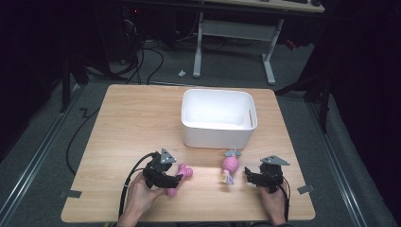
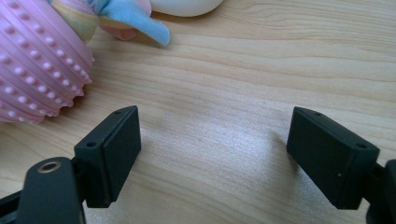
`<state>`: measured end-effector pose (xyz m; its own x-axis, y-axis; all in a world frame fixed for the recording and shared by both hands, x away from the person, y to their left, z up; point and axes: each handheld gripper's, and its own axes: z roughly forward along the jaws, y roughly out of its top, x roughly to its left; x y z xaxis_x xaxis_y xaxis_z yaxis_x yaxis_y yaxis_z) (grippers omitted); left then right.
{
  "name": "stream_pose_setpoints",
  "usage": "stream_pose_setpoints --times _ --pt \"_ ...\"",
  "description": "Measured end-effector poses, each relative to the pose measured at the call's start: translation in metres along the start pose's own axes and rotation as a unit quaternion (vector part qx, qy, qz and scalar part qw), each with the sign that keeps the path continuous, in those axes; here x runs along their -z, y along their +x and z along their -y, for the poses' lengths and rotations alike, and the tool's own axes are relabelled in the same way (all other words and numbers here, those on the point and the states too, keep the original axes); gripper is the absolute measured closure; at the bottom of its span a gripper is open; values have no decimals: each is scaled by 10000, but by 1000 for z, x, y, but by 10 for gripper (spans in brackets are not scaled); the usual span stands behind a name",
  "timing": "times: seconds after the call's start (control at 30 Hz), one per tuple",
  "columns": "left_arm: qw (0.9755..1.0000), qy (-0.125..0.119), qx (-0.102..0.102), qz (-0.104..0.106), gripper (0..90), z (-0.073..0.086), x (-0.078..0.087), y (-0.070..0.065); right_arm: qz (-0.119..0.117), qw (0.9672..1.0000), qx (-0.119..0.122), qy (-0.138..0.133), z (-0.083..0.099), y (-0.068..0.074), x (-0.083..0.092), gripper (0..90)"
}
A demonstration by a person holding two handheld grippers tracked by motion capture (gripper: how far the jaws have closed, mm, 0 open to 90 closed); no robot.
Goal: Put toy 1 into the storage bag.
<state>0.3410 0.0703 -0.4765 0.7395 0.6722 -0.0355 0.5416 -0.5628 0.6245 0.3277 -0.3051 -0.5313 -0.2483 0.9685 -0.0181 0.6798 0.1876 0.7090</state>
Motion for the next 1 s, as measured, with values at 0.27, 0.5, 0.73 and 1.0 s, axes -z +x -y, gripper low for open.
stream_pose_setpoints --times 0.27,0.5,0.73,1.0 --pt "9997 223 -38 -56 327 -3 -10 -5 1 10000 2 1 0 0 0 178" --pt "9993 370 -18 -105 355 -5 -16 -6 4 10000 1 1 0 0 0 178" --pt "9983 574 51 28 379 -6 -25 -7 2 10000 -1 1 0 0 0 178" --pt "9974 722 74 6 416 -5 -35 -8 3 10000 9 -6 0 0 0 178"
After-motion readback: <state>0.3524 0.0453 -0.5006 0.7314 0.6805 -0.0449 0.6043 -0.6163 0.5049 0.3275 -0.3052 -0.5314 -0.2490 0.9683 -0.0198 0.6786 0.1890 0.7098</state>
